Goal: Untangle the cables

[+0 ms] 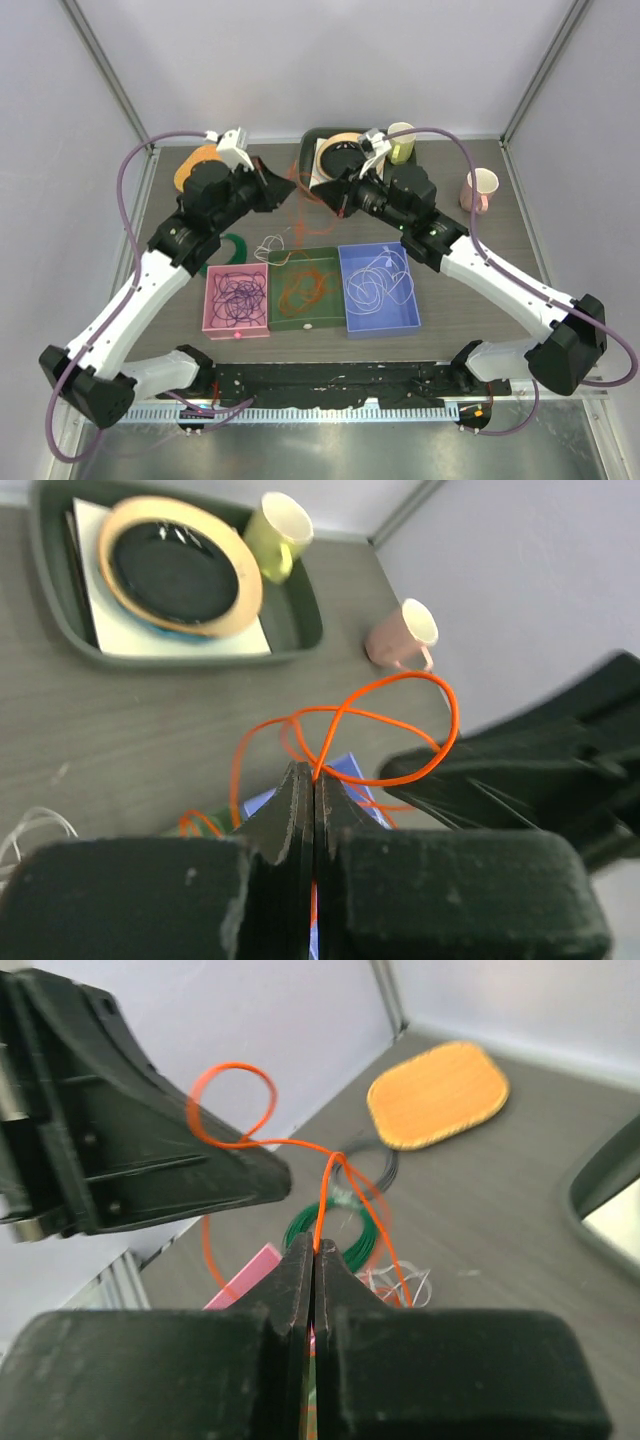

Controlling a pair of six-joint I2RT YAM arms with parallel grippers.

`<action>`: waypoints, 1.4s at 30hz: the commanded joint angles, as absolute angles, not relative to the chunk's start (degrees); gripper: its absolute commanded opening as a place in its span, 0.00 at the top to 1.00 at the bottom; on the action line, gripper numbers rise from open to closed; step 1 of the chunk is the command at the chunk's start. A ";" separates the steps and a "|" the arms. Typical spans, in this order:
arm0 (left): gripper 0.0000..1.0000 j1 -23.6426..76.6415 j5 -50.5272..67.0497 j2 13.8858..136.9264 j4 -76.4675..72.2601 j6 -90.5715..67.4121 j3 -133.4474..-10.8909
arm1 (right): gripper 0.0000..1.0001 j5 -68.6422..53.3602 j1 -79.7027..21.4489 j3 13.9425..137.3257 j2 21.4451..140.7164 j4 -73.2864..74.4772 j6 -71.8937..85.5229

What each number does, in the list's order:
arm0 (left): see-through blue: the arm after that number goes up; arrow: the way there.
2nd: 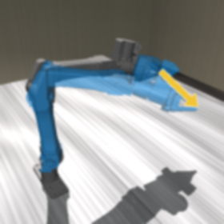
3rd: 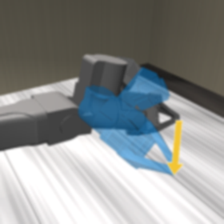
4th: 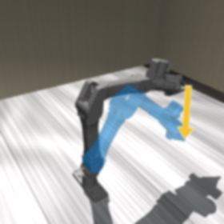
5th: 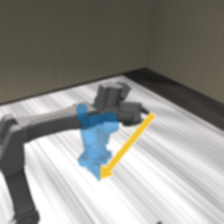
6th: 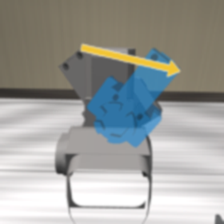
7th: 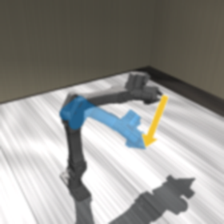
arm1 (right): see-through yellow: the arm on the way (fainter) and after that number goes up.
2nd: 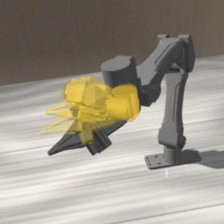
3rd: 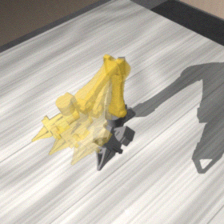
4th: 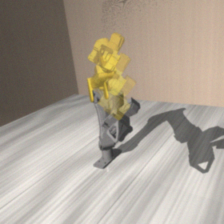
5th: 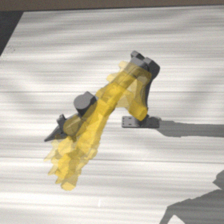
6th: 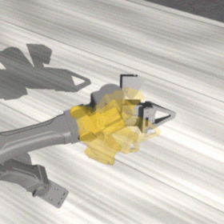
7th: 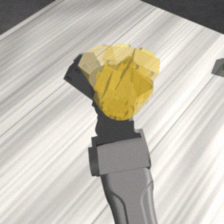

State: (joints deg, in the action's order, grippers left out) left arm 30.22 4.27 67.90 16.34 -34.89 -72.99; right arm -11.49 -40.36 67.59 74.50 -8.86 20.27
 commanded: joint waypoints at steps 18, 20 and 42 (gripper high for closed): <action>1.00 39.28 3.26 63.54 17.56 -46.77 -44.56 | 0.99 6.22 -52.82 54.58 84.10 -1.94 23.90; 1.00 41.04 0.45 63.89 19.24 -45.79 -44.30 | 0.99 7.55 -53.96 54.06 85.68 -0.36 23.73; 0.35 47.11 -10.02 66.63 31.38 -40.61 -50.62 | 0.41 14.59 -55.90 54.66 78.67 5.89 22.59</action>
State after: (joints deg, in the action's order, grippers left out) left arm 46.13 -8.82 69.97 31.22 -42.52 -47.09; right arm 12.10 -55.55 51.44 82.91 6.39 23.88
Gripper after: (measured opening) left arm 0.486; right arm 0.533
